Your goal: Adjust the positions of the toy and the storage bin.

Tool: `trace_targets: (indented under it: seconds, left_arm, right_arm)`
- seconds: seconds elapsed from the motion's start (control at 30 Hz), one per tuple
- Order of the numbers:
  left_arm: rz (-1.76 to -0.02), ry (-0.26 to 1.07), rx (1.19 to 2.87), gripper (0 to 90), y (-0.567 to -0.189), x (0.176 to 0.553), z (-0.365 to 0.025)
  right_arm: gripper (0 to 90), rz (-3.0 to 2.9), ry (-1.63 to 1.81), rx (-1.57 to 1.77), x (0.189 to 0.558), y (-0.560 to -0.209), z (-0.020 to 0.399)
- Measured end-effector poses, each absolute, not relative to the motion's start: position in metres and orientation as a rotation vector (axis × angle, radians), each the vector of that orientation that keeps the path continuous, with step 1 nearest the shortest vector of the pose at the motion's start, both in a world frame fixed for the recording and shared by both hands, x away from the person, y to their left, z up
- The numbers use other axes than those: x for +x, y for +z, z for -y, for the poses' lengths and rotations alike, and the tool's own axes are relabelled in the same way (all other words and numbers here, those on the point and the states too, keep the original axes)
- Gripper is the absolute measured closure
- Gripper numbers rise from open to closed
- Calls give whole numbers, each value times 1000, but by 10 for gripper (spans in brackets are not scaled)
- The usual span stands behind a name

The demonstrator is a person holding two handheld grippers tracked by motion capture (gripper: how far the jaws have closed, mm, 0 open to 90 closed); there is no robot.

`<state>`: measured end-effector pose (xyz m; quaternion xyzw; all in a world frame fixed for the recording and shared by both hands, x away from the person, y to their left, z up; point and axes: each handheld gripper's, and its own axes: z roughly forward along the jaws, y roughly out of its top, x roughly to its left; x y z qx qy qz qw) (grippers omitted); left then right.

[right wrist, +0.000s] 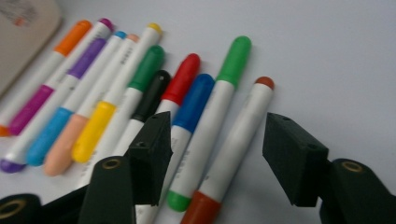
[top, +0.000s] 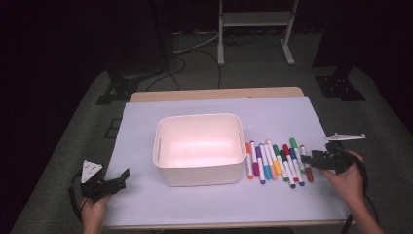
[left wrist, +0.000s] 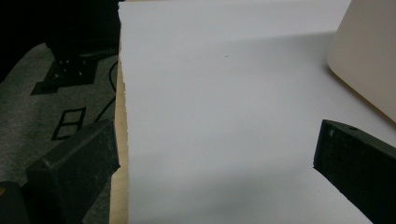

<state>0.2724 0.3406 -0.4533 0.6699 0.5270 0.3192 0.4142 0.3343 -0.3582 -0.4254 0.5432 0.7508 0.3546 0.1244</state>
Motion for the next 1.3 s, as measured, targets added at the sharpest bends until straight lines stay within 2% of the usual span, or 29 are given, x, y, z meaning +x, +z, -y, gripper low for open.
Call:
trace_targets:
  seconds: [0.17, 0.2, 0.43, 0.67, 0.73, 1.03, 1.2, 1.3]
  left_arm:
    - [-1318, 811, 1679, 0, -453, 271, -341]
    - [-1325, 805, 1679, 0, -453, 272, -341]
    - [-1323, 801, 1679, 0, -453, 272, -342]
    - [-1321, 800, 1675, 0, -453, 272, -342]
    - [-1323, 799, 1672, 0, -453, 272, -342]
    - [-1322, 801, 1677, 0, -453, 272, -342]
    - [-1322, 803, 1675, 0, -453, 272, -342]
    - [-1321, 803, 1677, 0, -453, 272, -342]
  right_arm:
    - [481, -2187, 946, 1620, 341, -431, 357]
    - [522, -2185, 910, 1641, 344, -433, 357]
    - [585, -2192, 790, 1657, 347, -439, 355]
    - [696, -2170, 722, 1640, 345, -439, 352]
    - [752, -2164, 704, 1634, 344, -439, 353]
    - [756, -2191, 794, 1669, 342, -433, 361]
    - [756, -2247, 943, 1631, 332, -409, 359]
    - [756, -2293, 1032, 1529, 324, -380, 348]
